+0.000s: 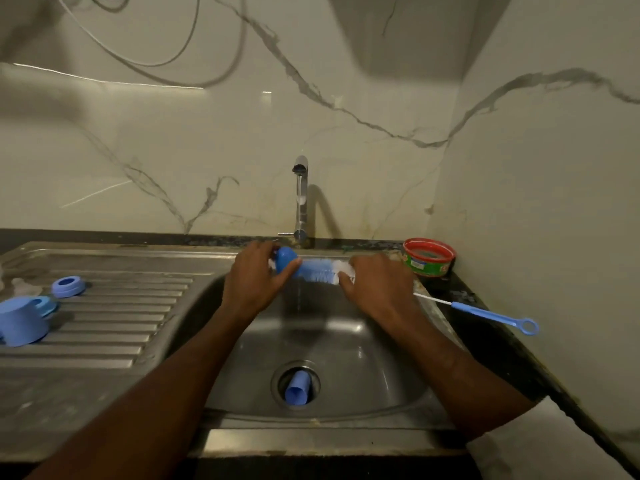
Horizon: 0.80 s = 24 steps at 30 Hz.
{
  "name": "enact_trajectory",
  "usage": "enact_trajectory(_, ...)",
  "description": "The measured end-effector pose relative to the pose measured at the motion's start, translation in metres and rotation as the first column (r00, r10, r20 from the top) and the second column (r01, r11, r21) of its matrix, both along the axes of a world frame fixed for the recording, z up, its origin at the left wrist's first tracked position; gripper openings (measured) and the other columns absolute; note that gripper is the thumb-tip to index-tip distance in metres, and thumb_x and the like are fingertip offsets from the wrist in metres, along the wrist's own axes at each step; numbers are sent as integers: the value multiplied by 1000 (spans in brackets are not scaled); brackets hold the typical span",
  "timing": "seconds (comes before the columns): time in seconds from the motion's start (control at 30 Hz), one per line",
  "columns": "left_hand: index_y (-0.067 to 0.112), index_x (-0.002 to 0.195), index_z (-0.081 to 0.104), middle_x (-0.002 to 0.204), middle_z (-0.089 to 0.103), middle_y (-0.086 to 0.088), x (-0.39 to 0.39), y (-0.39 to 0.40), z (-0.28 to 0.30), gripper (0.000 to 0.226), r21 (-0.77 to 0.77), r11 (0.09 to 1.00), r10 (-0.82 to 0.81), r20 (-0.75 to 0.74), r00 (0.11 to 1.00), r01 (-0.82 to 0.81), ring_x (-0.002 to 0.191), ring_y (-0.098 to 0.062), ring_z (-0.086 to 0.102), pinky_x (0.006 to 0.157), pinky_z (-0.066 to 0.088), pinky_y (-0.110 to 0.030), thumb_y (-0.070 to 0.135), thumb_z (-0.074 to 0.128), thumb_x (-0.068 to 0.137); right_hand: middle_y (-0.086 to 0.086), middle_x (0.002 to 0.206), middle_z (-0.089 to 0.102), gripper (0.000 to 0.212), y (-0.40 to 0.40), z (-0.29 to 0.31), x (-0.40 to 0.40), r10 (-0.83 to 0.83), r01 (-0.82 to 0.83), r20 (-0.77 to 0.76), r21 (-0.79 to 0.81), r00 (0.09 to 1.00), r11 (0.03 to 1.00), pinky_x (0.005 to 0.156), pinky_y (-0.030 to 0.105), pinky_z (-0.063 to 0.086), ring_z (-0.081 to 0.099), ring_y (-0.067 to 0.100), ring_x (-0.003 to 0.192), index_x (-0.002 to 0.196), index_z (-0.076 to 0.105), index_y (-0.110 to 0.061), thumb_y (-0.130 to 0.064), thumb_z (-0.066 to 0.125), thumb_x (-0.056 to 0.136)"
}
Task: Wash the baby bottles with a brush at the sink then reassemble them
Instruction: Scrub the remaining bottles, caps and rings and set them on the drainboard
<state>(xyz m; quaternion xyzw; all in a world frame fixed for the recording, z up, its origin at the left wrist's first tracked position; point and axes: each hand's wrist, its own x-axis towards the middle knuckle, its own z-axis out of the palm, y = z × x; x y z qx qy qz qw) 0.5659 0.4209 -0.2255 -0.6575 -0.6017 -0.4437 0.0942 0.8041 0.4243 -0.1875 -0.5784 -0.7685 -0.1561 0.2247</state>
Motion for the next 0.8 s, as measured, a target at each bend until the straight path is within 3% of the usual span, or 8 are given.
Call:
enact_trajectory(0.07,25,108,63,99,60,9,4,-6,5,43,73,997,11,24,1000,-13,86,-6,55,74,44,-23,63,64,90,0,108,72,40,-1,0,-2,-13,14,-12,27,1000,1000,82,36,51,68,22,97,119,69,-30,-58,54,94)
enact_trajectory(0.17,24,96,65,94,68,4,-1,-4,-16,48,-396,910,86,-113,990,-125,82,-10,61,78,53,-30,71,63,84,0,114,70,34,2,-10,-4,-3,17,92,-157,996,987,86,34,51,67,20,101,117,69,-28,-52,59,95)
enact_trajectory(0.23,25,96,65,96,69,2,-7,-2,-25,49,-546,809,108,-227,968,-219,83,-12,63,81,57,-35,71,69,79,1,114,69,33,0,-15,-3,2,29,141,-218,990,976,88,34,53,66,20,101,116,68,-27,-51,61,94)
enact_trajectory(0.37,27,108,59,99,59,9,-7,-1,-19,48,-301,934,160,-126,979,-191,87,-9,57,79,51,-30,66,71,81,0,109,69,37,-3,-8,-2,-38,47,82,-99,996,994,76,33,46,65,20,99,115,68,-27,-55,55,95)
enact_trajectory(0.47,24,108,62,105,66,2,-5,-9,-20,46,-515,831,99,-233,967,-209,92,-13,62,83,54,-32,56,78,79,1,109,68,36,-6,-7,-1,-29,52,114,-206,993,977,76,31,46,65,19,97,115,68,-24,-52,58,94)
enact_trajectory(0.57,25,113,63,108,67,2,-5,-13,-17,51,-430,879,154,-152,976,-206,95,-14,63,86,55,-35,58,78,78,2,112,69,37,-13,-2,0,-21,39,96,-197,995,980,81,33,48,65,21,101,117,67,-25,-53,56,96)
enact_trajectory(0.7,23,117,66,116,67,-3,3,-30,-5,58,-550,795,126,-264,956,-257,107,-23,64,89,54,-38,62,77,76,2,113,68,37,-18,-1,0,-15,41,100,-268,995,963,88,34,51,64,19,100,120,66,-24,-52,56,97)
enact_trajectory(0.8,21,118,66,116,67,-4,9,-45,2,56,-497,828,168,-224,960,-260,107,-24,64,90,54,-38,61,75,80,3,113,69,38,-19,0,0,-8,29,79,-262,997,965,91,39,51,64,21,101,120,67,-23,-51,52,99)
